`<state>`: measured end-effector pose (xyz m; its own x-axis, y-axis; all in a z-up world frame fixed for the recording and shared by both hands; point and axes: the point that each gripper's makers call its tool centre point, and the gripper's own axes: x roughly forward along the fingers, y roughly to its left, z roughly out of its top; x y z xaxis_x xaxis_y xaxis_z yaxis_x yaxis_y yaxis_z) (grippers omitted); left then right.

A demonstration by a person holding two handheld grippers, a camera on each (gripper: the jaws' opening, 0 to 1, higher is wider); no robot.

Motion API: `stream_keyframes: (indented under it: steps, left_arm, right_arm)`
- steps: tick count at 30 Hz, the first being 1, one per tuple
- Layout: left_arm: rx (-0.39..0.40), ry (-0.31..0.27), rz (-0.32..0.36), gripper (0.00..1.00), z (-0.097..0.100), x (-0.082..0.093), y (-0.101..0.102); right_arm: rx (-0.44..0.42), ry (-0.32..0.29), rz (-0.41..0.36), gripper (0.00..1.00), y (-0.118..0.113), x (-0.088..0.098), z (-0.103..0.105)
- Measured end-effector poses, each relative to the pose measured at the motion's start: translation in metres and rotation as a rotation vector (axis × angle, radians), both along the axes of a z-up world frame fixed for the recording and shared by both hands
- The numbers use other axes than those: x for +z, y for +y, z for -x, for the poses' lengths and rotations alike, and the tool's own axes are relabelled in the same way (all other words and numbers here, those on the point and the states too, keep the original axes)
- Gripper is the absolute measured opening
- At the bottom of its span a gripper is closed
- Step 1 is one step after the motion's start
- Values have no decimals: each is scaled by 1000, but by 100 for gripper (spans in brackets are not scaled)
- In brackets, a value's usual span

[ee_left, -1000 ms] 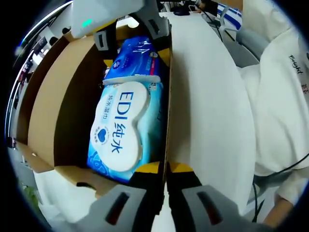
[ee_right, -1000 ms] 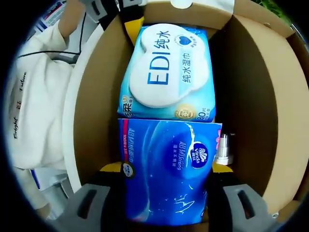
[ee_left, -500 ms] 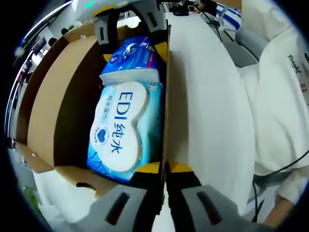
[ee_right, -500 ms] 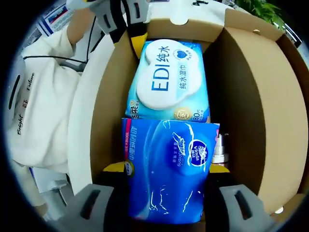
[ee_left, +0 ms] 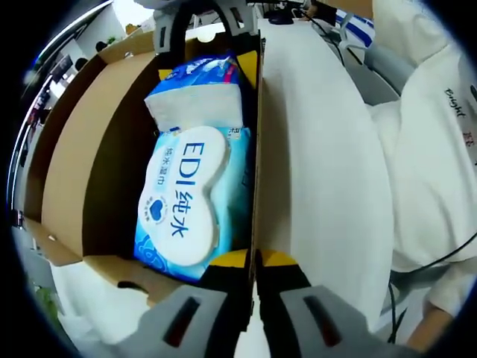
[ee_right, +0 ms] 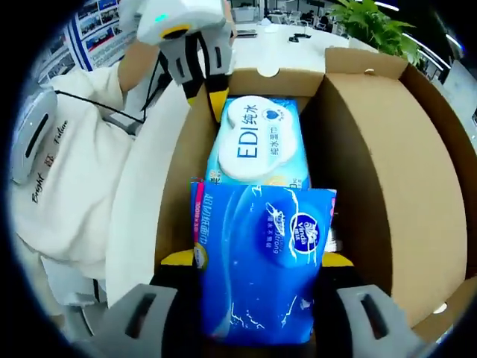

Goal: Operate the shoe box by opening the lid, removing the specified soft item, and placing it in the target area until the item is outside and the box remains undamaged.

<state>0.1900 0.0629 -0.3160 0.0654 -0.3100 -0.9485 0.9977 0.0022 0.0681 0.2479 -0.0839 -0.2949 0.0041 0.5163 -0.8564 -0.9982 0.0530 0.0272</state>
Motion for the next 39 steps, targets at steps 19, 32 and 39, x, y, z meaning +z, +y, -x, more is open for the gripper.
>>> stream_keyframes:
  steps: [19,32,39]
  left_arm:
    - [3,-1,1,3,-21,1,1]
    - [4,-1,0,3,-23,1,0]
    - [5,0,0,3,-22,1,1]
  right_arm:
    - [43,-34,-74,60,23,61,-8]
    - [46,-74,69,61,-3,62,-9]
    - [50,-105,85,61,-8,74,-12]
